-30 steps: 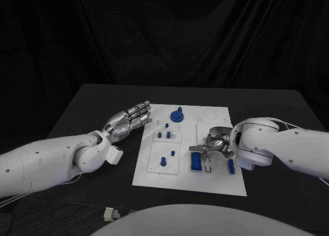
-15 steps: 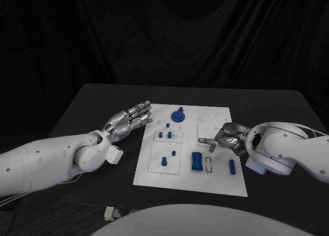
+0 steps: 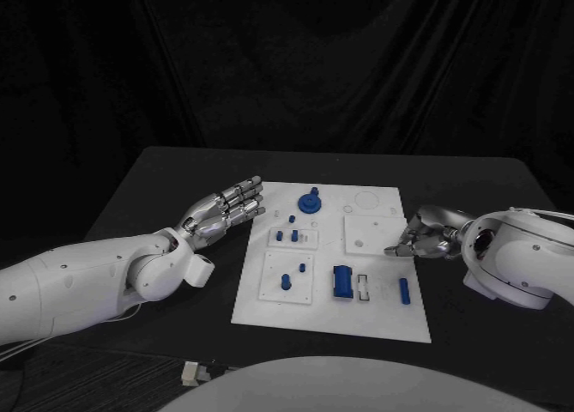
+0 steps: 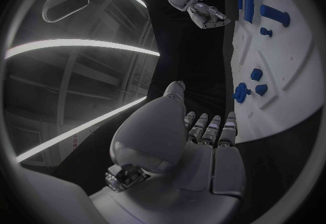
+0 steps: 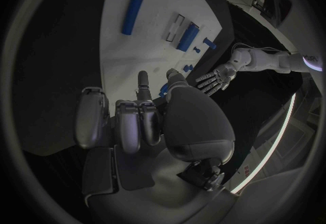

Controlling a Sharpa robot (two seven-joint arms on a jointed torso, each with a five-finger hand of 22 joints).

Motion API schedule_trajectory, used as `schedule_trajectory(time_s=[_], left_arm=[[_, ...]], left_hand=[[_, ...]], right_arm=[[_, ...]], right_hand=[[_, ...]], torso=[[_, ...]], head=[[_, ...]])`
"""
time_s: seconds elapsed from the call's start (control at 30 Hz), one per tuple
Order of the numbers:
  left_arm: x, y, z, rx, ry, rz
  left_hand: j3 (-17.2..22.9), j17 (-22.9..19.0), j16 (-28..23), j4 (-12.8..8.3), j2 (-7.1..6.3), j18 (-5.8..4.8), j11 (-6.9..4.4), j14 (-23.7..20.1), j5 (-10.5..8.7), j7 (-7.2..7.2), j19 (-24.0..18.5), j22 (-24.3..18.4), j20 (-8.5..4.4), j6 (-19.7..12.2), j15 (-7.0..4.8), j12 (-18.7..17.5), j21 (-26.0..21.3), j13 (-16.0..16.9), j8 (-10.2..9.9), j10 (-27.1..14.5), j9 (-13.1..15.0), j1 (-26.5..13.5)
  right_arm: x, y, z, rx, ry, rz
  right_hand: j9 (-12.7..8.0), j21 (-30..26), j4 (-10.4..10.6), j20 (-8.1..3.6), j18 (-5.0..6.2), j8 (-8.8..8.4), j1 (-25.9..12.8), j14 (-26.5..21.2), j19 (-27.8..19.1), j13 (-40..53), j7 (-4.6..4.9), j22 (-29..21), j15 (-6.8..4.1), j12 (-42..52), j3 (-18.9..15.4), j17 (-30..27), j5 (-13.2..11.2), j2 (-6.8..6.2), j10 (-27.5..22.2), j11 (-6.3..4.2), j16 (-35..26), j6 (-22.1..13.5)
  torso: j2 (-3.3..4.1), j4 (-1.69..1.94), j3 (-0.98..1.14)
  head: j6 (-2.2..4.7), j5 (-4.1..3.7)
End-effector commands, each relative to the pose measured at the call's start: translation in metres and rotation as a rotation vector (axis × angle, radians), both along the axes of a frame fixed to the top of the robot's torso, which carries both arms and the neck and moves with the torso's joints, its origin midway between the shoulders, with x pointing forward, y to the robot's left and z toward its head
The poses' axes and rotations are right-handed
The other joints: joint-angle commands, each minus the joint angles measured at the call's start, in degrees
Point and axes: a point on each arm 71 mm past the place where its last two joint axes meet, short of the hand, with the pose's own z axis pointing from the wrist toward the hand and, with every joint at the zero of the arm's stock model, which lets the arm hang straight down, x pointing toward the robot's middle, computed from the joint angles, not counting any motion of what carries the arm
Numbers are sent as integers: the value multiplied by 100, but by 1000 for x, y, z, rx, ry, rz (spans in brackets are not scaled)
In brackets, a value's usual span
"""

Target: Assemble the parts on the task board

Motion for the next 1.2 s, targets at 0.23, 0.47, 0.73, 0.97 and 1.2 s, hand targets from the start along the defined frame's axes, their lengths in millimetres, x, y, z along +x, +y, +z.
schedule_trajectory(time_s=[0.23,0.47,0.73,0.97,1.2], left_arm=[[0,-2,1,-17,-2,-5],[0,-2,0,-16,0,-7],[0,-3,0,-18,2,-11],[0,-3,0,-18,4,-13],[0,-4,0,-19,5,-15]], left_hand=[[3,10,28,-26,18,-69,50,8,26,19,10,6,31,12,31,37,23,7,28,-10,6,60],[3,10,28,-26,18,-69,50,8,26,19,10,6,31,12,31,37,23,7,28,-10,6,60],[5,10,31,-31,18,-70,56,10,27,24,14,9,30,16,31,42,25,8,29,-8,7,60],[6,11,33,-33,18,-70,59,11,28,26,17,14,31,19,31,42,27,8,30,-8,8,61],[6,11,33,-33,18,-70,59,11,28,26,17,14,31,19,31,42,27,8,30,-8,8,61]], right_arm=[[1,-10,-4,-186,14,69],[2,-13,-8,-220,53,73],[0,-14,-16,-213,105,64],[-2,-12,-24,-185,135,46],[-1,-9,-28,-184,146,46]], right_hand=[[147,-83,252,-44,-59,344,-84,587,52,1510,-163,1063,-78,20,-306,1507,176,27,598,-123,35,510],[477,-128,473,-200,-50,793,-515,587,40,1510,-378,1050,-246,20,-587,1507,-144,278,598,-312,35,1002],[517,-138,468,-249,-52,820,-876,587,40,1510,-426,1048,-290,20,-759,1507,-244,460,598,-357,35,1137],[408,-112,325,-266,-59,676,-418,587,66,1510,-443,1056,-297,20,-757,1507,183,453,598,-398,35,1152],[407,-143,273,-267,-53,638,-290,587,59,1510,-431,1047,-297,20,-775,1507,170,410,598,-396,35,1109]], torso=[[15,-1,-2],[13,-5,-2],[12,1,-3],[14,-2,-3],[11,-2,-2]], head=[[0,4],[0,3],[0,0],[0,3],[0,-6]])
